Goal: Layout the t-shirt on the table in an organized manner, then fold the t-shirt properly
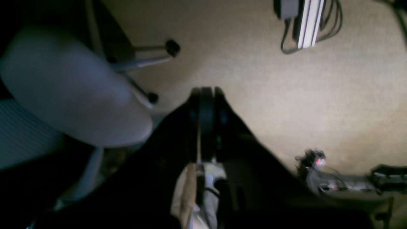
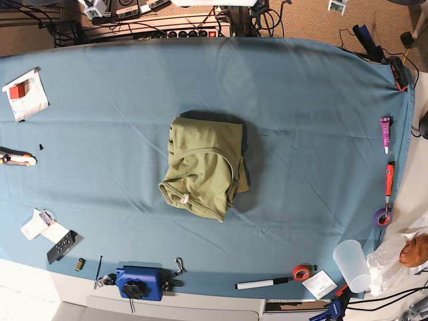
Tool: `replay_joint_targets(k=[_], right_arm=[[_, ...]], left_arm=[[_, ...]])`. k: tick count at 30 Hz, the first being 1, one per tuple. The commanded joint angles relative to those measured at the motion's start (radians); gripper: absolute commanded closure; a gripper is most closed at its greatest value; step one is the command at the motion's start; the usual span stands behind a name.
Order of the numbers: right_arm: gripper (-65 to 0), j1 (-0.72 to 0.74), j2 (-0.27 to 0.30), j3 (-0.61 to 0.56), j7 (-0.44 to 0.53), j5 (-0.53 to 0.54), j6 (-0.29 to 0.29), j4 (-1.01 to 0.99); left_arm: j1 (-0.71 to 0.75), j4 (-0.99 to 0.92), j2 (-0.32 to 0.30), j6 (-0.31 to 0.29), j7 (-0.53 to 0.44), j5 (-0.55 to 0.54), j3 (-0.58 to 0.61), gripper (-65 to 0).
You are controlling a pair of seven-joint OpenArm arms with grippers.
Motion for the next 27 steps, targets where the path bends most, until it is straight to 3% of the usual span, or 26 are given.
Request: replay_joint_targets(k=[1, 3, 7, 9, 13, 17, 21, 27], right_arm=[[0.0, 0.004, 0.010, 0.006, -0.001, 0.005, 0.010, -0.023], [0.0, 0.039, 0.010, 0.006, -0.004, -0.011, 0.010, -0.095], [0.0, 0.122, 0.010, 0.006, -0.004, -0.033, 0.010, -0.251], [0.0, 0.163, 0.013, 0.001, -0.004, -0.038, 0.035, -0.337], [0.0, 0.230, 0.047, -0.072, 0.027, -0.100, 0.054, -0.509], [0.0, 0.290, 0.096, -0.209, 0.158, -0.206, 0.053, -0.660], [0.0, 0.360, 0.101, -0.333, 0.308, -0.333, 0.052, -0.787], [0.0, 0.477, 0.097, -0.491, 0.685, -0.451, 0.010, -0.980]], left_arm=[[0.003, -0.027, -0.003, 0.005, -0.003, -0.005, -0.003, 0.0], [-0.027, -0.111, -0.003, -0.004, -0.020, -0.019, -0.003, 0.0], [-0.108, -0.300, -0.003, -0.075, -0.063, -0.047, -0.003, 0.0], [-0.150, -0.401, -0.003, -0.103, -0.085, -0.082, -0.003, 0.0], [-0.230, -0.594, 0.000, -0.154, -0.151, -0.139, -0.003, 0.0], [-0.304, -0.763, 0.017, -0.151, -0.256, -0.142, -0.003, 0.0], [-0.370, -0.915, 0.047, -0.154, -0.376, -0.142, -0.003, 0.0], [-0.457, -1.133, 0.103, -0.153, -0.706, -0.145, -0.003, 0.0]])
